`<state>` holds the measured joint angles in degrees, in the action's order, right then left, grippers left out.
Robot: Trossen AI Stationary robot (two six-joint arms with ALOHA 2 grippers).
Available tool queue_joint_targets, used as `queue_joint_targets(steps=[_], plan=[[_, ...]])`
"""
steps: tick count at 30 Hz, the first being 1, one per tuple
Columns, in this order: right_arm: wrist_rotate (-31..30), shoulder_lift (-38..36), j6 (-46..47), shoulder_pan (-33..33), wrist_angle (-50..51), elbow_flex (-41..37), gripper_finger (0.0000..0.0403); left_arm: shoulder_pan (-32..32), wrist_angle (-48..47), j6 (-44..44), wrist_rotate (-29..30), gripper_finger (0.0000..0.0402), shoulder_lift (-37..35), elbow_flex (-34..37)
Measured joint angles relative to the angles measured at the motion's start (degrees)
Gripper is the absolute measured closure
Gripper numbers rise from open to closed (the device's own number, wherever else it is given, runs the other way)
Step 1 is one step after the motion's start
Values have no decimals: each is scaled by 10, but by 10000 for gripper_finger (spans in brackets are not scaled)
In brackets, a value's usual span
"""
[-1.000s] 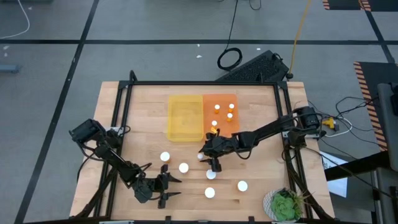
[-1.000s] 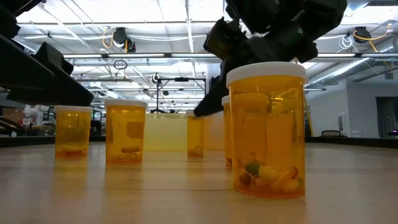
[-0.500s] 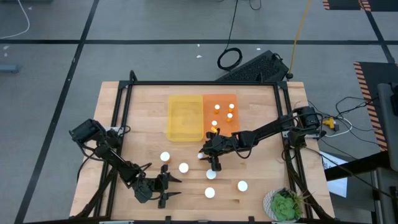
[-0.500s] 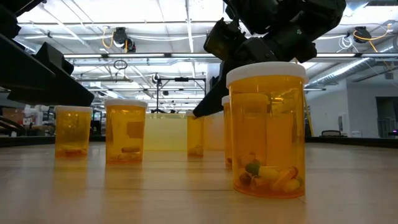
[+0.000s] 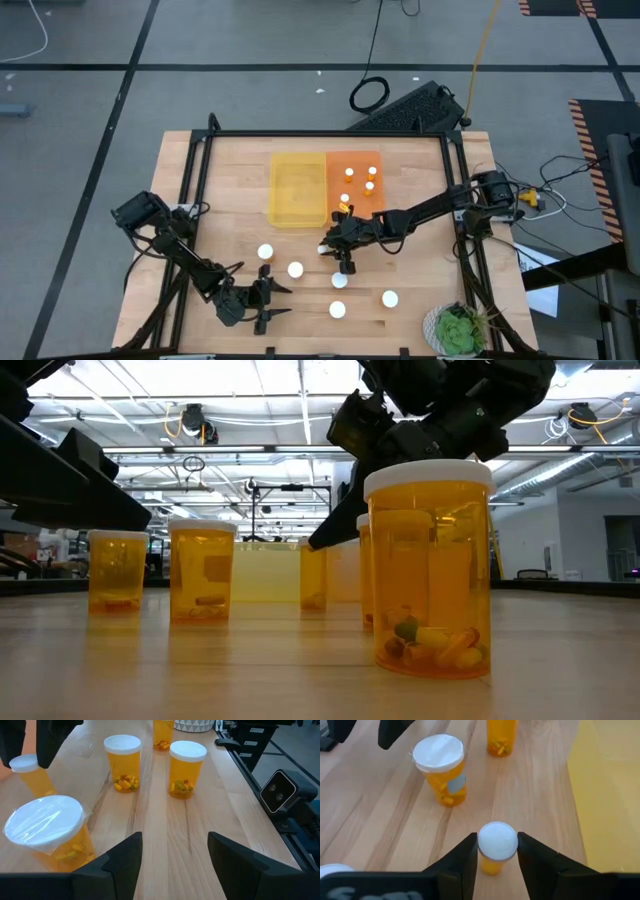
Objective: Pick and place medicine bottles into bin by pill shape (circle, oval)
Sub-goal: Put the small orange pill bottle into the orange bin
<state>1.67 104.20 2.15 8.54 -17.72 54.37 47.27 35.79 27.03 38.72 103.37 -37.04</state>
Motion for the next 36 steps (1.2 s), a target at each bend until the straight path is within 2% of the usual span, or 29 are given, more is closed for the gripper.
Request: queue_joint_targets(steps=[9,21,36], plan=[[1,-21,0,0,3,0,284,0,0,0,0,172,0,0],[-4,-112,1,1,65,0,284,0,0,1,0,172,0,0],[-123,-258,-14,-10,264,0,284,0,0,2,3,172,0,0]])
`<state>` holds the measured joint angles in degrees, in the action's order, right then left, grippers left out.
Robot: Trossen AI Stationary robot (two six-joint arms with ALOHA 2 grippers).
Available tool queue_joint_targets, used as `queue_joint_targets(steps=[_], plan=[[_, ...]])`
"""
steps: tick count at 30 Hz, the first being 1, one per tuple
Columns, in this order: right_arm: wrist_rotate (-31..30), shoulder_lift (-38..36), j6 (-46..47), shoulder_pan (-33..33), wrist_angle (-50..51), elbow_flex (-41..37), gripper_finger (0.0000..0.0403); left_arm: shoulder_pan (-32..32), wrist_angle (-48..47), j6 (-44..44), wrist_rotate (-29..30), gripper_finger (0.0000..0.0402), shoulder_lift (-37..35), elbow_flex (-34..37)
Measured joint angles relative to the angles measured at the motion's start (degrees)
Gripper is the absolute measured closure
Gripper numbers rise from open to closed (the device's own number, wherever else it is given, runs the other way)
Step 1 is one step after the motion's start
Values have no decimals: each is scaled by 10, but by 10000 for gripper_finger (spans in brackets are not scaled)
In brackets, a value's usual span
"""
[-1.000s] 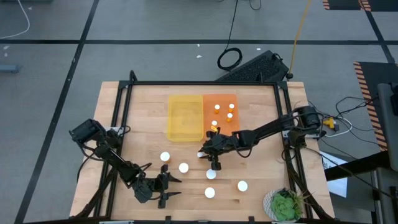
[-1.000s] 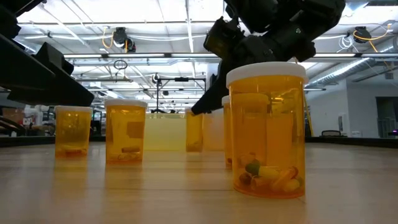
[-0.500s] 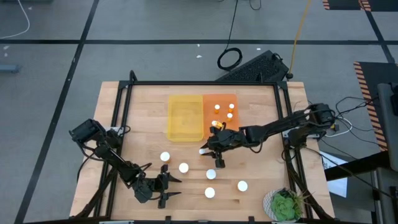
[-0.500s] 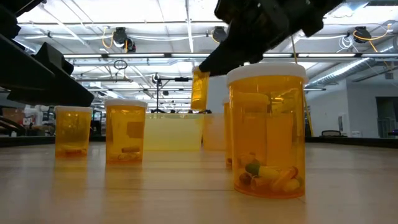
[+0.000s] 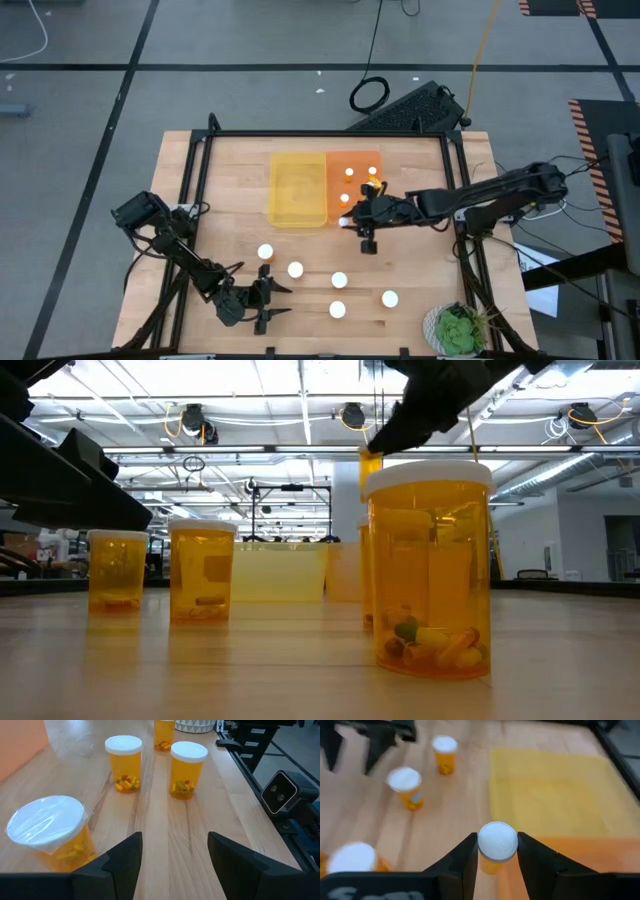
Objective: Pick and place medicine bottles into bin by pill shape (circle, oval)
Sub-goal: Put the small orange pill bottle into the orange bin
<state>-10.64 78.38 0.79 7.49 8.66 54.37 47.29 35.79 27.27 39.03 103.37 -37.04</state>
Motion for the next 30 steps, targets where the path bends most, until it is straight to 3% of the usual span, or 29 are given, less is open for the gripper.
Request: queue_joint_targets(steps=[12,20,30], plan=[[-44,-31,4,-61,102,-1,284,0,4,0,0,172,0,0],[-42,-31,4,-93,77,-50,284,0,4,0,0,172,0,0],[4,-31,9,-107,-40,-144,284,0,5,0,0,172,0,0]])
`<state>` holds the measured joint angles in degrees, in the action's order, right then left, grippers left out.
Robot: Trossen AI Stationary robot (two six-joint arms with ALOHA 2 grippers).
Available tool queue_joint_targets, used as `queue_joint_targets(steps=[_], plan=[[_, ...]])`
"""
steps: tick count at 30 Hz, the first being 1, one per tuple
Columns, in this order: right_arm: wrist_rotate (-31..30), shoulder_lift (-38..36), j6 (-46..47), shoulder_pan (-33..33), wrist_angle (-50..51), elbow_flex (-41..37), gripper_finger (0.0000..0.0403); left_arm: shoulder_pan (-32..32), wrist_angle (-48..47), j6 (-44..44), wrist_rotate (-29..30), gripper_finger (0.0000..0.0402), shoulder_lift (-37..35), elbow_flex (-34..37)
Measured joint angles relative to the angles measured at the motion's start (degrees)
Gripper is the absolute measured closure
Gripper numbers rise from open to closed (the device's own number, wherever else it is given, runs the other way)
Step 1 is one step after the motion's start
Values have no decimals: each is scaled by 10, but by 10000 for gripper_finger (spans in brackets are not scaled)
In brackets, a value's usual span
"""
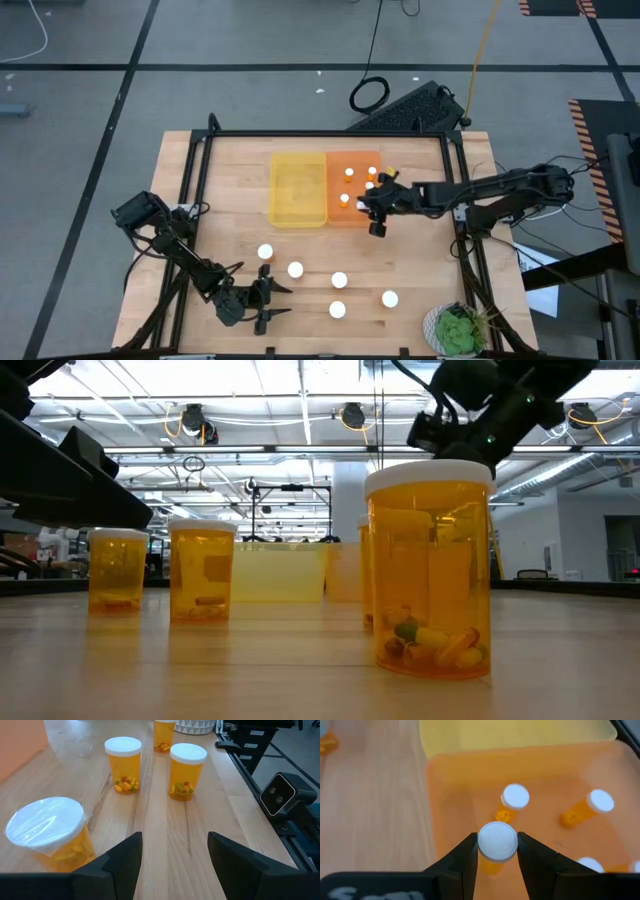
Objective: Pick and place medicine bottles into bin by pill shape (circle, oval)
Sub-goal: Put the small orange pill bottle into the orange bin, then put the large orange pill bottle into the yellow bin
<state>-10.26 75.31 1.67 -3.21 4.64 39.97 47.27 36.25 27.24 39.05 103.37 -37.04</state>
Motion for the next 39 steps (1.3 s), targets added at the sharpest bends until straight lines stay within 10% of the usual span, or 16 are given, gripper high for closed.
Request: queue_joint_targets(steps=[23,39], plan=[[46,0,22,-10,-67,-72,283,-4,0,0,0,172,0,0],[44,-40,26,-7,-63,-72,212,-4,4,0,0,172,0,0]])
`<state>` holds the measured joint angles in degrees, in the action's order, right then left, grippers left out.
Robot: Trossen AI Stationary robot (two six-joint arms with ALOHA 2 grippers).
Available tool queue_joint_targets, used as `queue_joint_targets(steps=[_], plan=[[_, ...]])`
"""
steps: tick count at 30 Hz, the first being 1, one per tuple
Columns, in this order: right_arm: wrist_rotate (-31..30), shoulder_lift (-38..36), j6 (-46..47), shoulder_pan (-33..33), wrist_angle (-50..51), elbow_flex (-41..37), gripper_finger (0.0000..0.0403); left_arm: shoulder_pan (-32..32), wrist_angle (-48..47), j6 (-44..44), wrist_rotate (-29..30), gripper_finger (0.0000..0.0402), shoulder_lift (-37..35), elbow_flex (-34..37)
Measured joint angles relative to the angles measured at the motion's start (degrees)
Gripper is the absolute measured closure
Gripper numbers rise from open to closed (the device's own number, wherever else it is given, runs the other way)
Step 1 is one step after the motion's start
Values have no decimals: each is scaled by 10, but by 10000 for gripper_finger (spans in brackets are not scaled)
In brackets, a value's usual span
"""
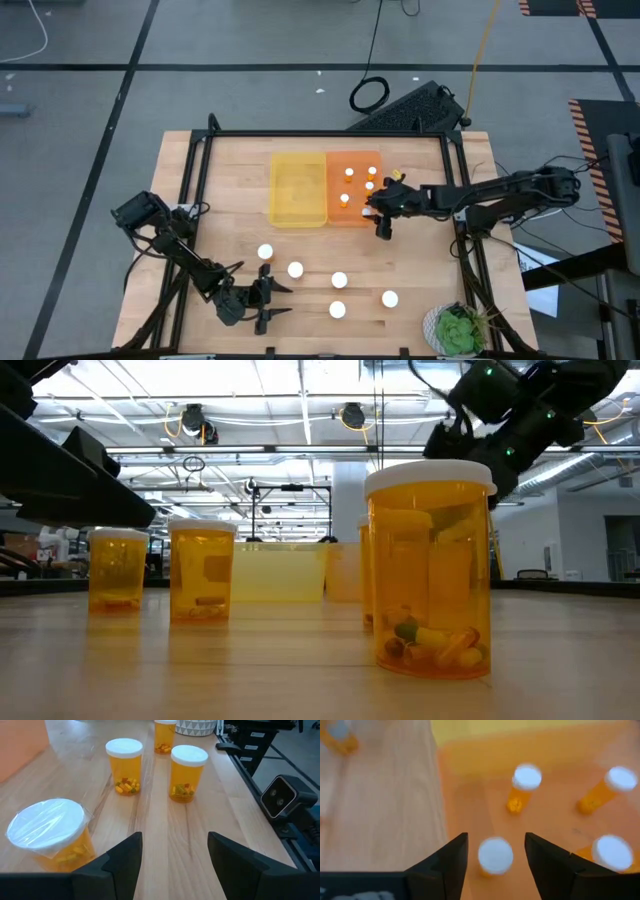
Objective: Pick and place medicine bottles into bin by pill shape (circle, oval)
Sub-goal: Put the large orange pill bottle into the yellow bin
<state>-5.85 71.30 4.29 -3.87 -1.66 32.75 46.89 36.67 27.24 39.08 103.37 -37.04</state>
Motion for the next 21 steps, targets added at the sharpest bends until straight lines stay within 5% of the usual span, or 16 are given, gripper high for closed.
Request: queue_joint_targets(steps=[10,21], plan=[[0,-125,38,52,25,0,211,1,-38,5,-25,172,-80,0],[0,-185,52,130,41,0,211,-7,-291,13,-16,172,-292,0]])
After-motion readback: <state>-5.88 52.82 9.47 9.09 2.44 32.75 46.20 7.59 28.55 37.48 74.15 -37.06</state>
